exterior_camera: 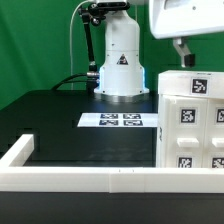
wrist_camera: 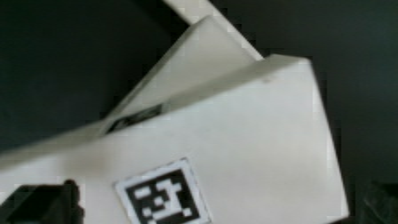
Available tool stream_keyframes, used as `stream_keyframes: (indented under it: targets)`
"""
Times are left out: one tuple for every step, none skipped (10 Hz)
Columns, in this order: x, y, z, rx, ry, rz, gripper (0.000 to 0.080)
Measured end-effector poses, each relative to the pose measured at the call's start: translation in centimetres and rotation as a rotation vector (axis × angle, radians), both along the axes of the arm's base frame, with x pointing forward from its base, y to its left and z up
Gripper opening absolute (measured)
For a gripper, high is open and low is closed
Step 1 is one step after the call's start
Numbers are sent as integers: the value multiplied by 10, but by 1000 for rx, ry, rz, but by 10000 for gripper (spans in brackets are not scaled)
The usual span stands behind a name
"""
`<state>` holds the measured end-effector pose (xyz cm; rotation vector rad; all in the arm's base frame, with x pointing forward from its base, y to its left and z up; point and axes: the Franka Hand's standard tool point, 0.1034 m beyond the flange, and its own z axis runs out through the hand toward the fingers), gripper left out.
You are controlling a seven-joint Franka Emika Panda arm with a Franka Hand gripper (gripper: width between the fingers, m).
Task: Assemble cabinet
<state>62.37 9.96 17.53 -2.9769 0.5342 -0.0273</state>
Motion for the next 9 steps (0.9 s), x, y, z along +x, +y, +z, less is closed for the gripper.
stream_keyframes:
  targets:
    - [1, 0, 0, -16, -6, 138, 797]
    - [2, -3, 1, -19, -13, 242, 797]
    - [2, -5, 0, -27, -22, 329, 797]
    - [2, -7, 0, -37, -27, 399, 797]
    - [2, -9, 0, -48, -34, 510, 797]
    - [0, -13, -1, -50, -26, 629, 797]
    - [1, -14, 1, -56, -22, 696, 797]
    - [0, -14, 2, -61, -15, 790, 797]
    - [-2, -13, 1, -66, -7, 867, 797]
